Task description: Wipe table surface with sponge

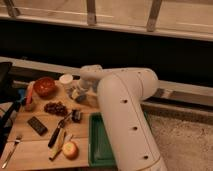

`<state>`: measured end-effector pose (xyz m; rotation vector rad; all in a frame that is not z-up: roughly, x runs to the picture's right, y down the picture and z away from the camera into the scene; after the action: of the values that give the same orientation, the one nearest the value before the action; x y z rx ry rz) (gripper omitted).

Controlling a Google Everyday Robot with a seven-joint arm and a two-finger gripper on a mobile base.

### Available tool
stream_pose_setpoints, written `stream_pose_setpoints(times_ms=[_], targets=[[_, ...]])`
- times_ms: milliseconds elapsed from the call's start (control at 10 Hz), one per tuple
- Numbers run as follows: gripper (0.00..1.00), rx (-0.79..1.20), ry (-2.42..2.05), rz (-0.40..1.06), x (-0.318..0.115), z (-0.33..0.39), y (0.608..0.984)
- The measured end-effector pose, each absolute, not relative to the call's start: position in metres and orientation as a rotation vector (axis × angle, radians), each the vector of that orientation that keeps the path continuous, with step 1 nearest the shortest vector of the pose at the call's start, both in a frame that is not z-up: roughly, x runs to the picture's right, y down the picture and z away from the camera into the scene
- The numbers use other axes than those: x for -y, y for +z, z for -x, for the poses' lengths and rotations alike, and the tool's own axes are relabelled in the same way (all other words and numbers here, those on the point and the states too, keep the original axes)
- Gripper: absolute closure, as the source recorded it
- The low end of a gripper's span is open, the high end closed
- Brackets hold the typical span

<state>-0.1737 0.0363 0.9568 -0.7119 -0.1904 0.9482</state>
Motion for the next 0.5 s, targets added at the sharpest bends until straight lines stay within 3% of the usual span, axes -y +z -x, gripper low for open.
stream_pose_setpoints(times_ms=[500], targets=[[1.0,0.125,0.954,0.693,-0.066,0.148,0.91]])
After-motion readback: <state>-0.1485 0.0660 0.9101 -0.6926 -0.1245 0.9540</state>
